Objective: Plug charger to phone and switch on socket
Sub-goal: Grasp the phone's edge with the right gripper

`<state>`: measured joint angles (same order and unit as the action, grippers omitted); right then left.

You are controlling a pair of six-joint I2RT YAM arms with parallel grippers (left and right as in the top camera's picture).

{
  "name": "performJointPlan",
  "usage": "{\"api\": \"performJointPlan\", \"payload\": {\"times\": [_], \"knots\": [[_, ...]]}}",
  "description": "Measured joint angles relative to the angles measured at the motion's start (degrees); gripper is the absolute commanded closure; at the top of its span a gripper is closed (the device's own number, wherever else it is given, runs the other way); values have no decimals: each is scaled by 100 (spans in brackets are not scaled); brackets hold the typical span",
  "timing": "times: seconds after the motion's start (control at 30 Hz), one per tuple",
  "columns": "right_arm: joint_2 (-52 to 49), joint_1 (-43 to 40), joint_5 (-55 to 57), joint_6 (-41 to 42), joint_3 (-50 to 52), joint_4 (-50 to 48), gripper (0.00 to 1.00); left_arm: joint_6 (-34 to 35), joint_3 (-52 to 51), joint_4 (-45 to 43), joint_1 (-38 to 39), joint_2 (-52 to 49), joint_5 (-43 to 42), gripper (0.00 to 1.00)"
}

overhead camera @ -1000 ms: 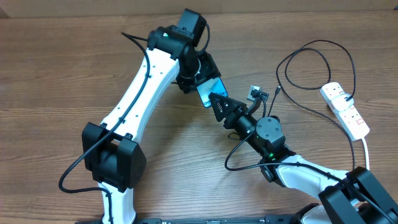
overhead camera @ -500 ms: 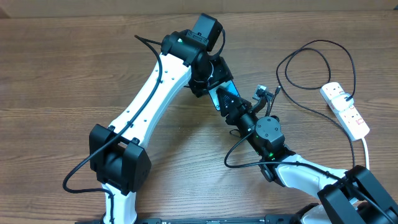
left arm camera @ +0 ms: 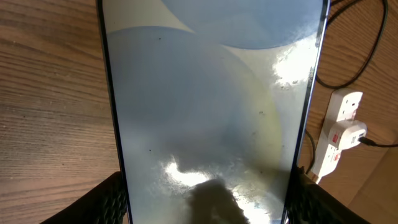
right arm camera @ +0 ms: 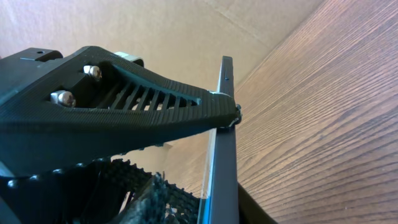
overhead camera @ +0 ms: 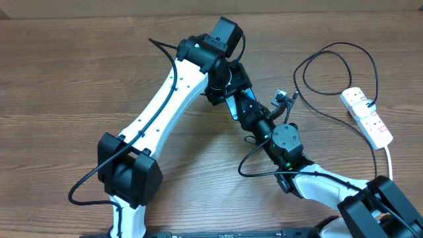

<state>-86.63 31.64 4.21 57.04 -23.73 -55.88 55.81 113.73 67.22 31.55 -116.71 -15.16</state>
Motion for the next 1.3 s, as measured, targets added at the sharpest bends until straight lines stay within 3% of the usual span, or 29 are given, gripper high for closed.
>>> {"api": "performJointPlan", "payload": {"times": [0.77, 1.07, 1.17, 1.2, 1.3], "knots": [[-22, -22, -146, 107, 0, 140, 92, 0, 0, 50, -2, 0, 46, 51], [-37, -61, -227, 236, 0, 155, 95, 2, 11, 55, -2, 0, 22, 35], [-42, -103, -337, 251, 0, 149, 96, 42, 13, 57, -7, 0, -4, 18], [-44, -109, -387, 227, 0, 146, 96, 76, 13, 63, -9, 0, -2, 0], [-44, -96, -632, 155, 0, 157, 96, 63, 15, 72, -2, 0, -66, 0]]}}
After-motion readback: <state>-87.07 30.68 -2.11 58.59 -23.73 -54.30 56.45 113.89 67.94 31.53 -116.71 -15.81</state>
